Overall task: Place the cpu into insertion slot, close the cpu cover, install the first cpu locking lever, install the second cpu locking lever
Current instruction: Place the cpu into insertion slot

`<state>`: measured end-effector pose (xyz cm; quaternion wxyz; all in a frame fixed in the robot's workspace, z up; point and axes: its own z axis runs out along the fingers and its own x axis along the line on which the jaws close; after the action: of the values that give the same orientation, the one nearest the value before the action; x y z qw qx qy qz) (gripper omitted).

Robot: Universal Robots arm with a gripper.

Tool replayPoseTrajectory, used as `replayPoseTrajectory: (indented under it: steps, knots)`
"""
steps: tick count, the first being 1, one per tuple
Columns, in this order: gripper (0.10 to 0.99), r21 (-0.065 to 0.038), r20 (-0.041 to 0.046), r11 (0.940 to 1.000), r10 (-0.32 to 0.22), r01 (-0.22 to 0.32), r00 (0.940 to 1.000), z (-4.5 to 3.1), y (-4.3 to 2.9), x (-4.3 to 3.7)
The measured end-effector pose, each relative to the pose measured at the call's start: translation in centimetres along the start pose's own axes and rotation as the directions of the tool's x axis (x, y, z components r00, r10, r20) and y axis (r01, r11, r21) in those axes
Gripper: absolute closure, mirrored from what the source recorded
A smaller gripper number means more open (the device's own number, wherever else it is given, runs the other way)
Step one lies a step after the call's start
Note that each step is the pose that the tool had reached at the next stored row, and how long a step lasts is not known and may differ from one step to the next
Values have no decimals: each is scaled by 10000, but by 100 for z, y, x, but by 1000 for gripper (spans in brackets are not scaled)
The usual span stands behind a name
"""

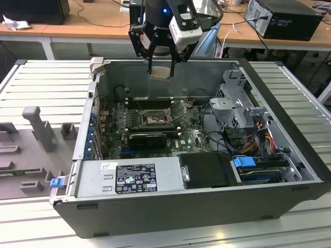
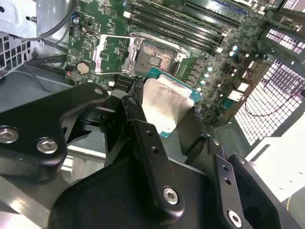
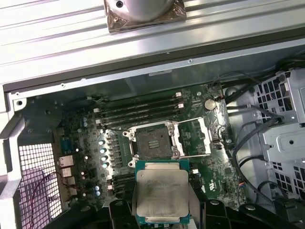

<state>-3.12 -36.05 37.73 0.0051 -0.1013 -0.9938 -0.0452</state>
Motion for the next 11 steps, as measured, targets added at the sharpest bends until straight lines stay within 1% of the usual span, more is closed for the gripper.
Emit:
replayPoseTrajectory:
  steps: [11]
  knots:
    - [557, -5, 23, 9997, 254, -254, 9997, 0, 0, 0]
